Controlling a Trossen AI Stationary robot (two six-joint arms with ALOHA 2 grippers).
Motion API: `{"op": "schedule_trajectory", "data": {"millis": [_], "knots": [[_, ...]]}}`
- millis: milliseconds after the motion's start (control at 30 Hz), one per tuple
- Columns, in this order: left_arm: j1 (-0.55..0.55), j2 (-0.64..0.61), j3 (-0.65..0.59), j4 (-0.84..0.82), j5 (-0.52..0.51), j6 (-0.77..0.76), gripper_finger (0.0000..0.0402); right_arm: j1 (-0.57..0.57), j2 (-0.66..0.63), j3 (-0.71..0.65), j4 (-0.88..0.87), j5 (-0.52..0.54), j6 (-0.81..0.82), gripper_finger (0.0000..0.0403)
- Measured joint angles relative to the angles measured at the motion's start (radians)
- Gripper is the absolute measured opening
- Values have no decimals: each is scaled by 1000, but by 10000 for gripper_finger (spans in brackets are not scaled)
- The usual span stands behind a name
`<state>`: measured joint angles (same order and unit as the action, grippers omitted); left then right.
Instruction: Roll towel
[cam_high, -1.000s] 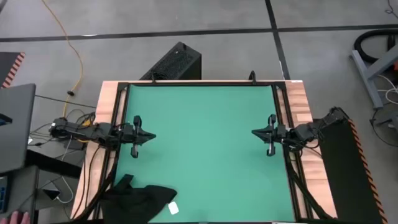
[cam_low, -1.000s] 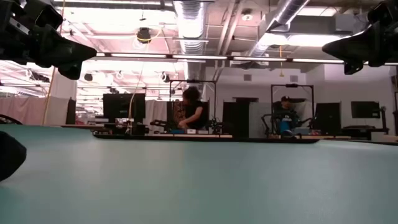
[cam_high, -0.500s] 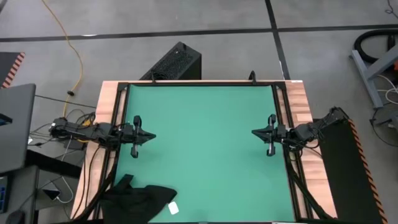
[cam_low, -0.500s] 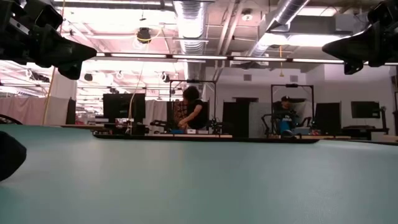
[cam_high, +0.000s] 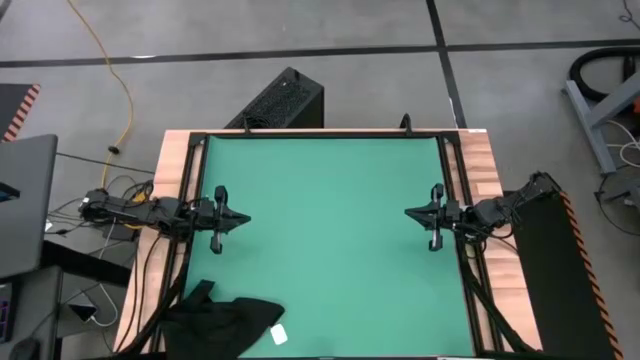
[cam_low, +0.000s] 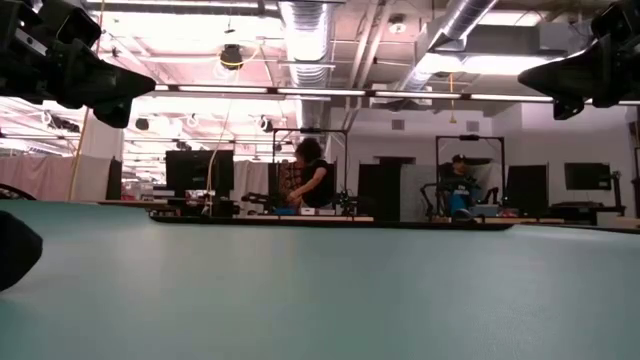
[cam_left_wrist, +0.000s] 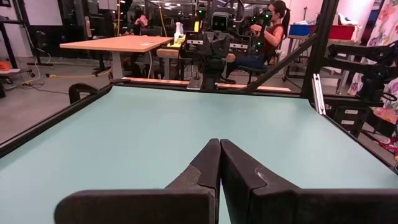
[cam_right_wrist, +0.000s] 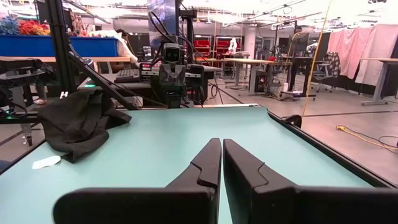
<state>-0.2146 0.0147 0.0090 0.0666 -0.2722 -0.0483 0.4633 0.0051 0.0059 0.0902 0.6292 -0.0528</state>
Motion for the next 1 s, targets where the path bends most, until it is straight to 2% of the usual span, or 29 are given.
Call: {"op": "schedule_trajectory", "data": {"millis": [267,533,600,700,767,867,1000], "knots": [[0,0,0,0,-1,-24,0,0,0,0,0,0,0,40],[0,0,0,0,1,-162,0,-8,0,0,6,18,-66,40],[0,0,0,1,-2,-175,0,-8,0,0,33,21,13,40],[0,0,6,28,-60,-200,0,-8,0,0,67,22,175,40],[-1,6,39,2,-47,-183,2,-12,0,0,96,26,199,40],[-12,29,107,-4,30,-119,13,-21,0,0,130,-2,203,40],[-25,137,235,-91,-5,-122,39,-21,0,0,131,-30,203,40]]}}
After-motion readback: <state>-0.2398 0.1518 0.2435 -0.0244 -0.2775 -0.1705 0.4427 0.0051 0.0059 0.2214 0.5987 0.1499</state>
